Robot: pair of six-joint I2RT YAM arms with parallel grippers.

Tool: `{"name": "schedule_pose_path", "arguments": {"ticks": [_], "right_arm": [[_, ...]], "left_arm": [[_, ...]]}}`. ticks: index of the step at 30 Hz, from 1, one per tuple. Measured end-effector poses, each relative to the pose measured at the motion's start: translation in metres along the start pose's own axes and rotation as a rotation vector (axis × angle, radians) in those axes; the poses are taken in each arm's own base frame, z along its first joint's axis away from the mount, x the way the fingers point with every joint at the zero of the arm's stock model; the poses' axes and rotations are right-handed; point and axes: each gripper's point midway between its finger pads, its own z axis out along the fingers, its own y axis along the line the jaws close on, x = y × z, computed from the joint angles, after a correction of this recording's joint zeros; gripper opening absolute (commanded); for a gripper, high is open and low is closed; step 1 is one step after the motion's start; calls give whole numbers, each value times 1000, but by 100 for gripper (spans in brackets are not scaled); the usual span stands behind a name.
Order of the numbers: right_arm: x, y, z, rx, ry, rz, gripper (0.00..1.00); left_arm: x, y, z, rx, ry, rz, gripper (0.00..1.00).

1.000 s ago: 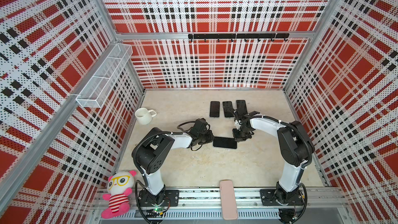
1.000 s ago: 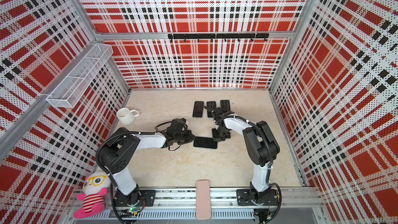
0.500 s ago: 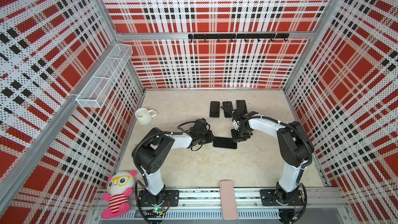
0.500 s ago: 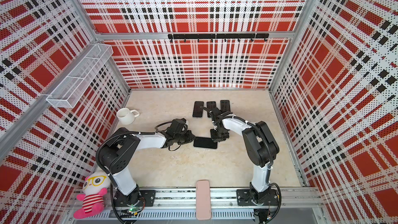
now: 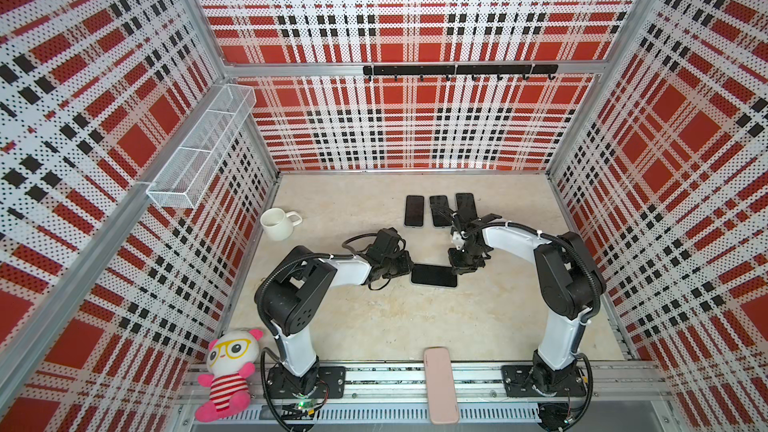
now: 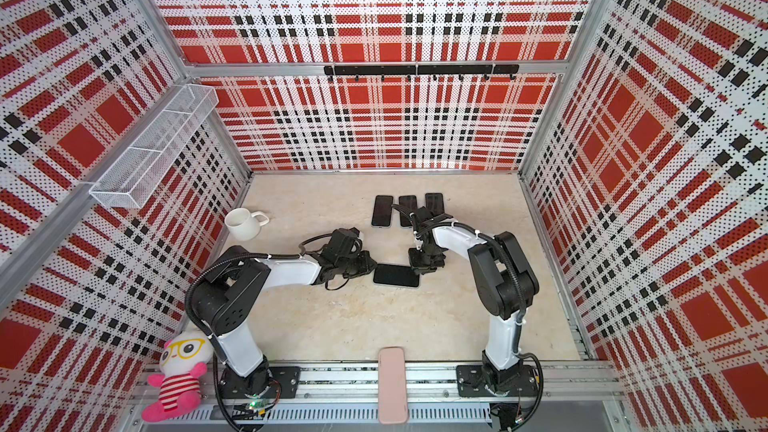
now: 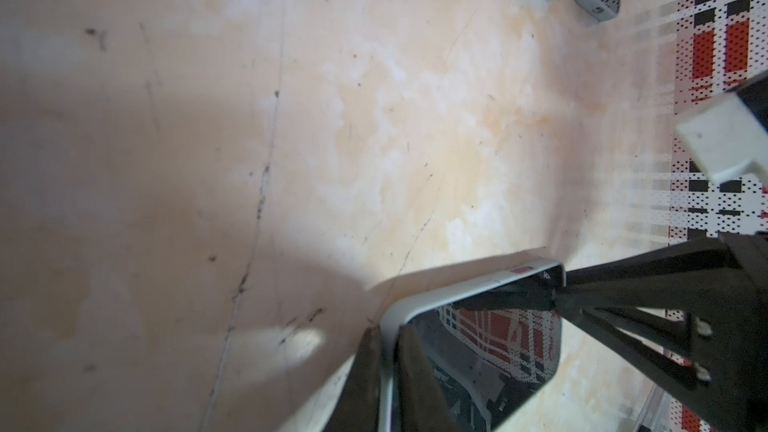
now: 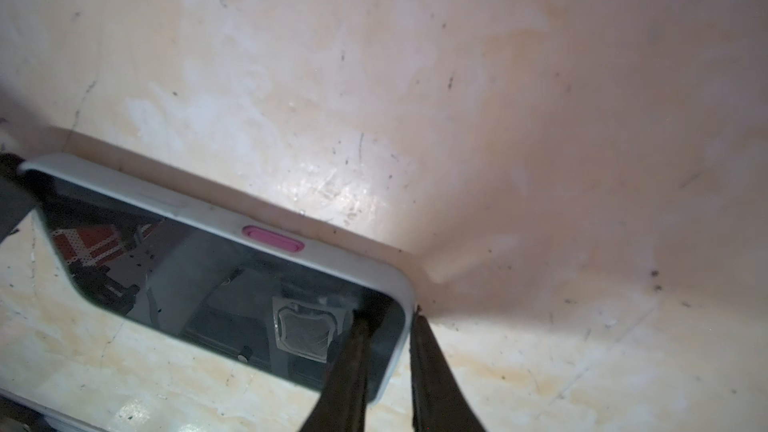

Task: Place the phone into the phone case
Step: 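Release the cased phone and lift the right gripper away while left holds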

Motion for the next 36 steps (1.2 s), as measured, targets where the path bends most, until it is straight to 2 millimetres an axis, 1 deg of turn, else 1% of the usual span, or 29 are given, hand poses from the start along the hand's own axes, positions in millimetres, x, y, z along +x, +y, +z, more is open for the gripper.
{"name": "schedule_pose_path", "arguments": {"ticks": [3,5,7,9,11,14,15,16,19,22,26,29,33,36], "right_arm": [[-7,-3,-11,-9,-41,6,20],[-15,-5,-22,-21,-88,9,19],[-27,-10,-29,-28,-131,13,16],[-35,-15,-26,-23,-145,12,15],[-44,-20,-18,-18,-152,14,14],[-47,-22,-1,-14,-134,8,13],[-46,-22,4,-16,-127,6,12],[-49,-21,3,-20,-136,1,12],[-51,-18,5,-29,-154,-13,12],[-43,-12,6,-45,-169,-30,12],[-17,0,8,-73,-166,-56,12],[3,14,10,-101,-160,-71,12],[22,38,16,-158,-167,-86,12],[30,66,21,-225,-183,-97,12]], "left_arm": [[0,1,-1,-15,13,10,23],[-1,4,-3,-33,14,16,30],[-4,5,-8,-48,10,19,38],[-8,4,-16,-60,-9,20,44],[-14,-2,-26,-53,-38,21,50],[-18,-9,-45,-35,-87,20,56],[-17,-11,-52,-32,-102,17,59],[-15,-11,-57,-28,-110,16,60],[-3,-9,-70,-27,-125,-1,65],[11,-1,-75,-38,-119,-21,69],[26,13,-75,-63,-104,-56,73],[32,19,-76,-72,-98,-73,77],[30,16,-79,-61,-107,-78,79],[28,13,-82,-53,-119,-77,84]]}}
